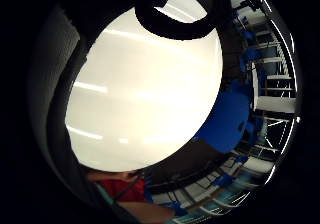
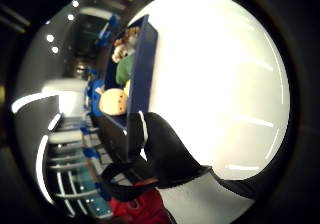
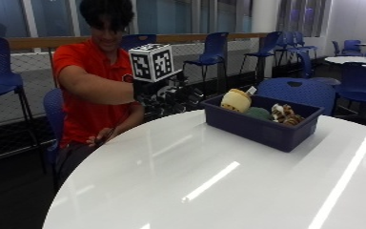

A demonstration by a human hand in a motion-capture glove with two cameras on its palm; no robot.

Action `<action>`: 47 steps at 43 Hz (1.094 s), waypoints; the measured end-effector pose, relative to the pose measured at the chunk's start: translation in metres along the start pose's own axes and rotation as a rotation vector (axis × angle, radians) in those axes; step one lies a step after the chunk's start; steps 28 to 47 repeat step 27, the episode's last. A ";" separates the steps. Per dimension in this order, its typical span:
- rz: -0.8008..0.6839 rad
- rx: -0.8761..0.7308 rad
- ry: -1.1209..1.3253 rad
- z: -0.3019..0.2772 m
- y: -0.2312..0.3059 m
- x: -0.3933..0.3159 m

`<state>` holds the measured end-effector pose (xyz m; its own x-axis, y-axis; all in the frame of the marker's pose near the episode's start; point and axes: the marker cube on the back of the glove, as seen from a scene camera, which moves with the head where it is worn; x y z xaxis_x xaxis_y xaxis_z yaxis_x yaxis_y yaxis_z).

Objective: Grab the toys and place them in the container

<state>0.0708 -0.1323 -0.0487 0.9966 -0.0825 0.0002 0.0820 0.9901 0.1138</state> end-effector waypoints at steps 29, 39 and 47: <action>-0.018 0.051 0.003 -0.028 0.025 0.023; -0.018 0.051 0.003 -0.028 0.025 0.023; -0.018 0.051 0.003 -0.028 0.025 0.023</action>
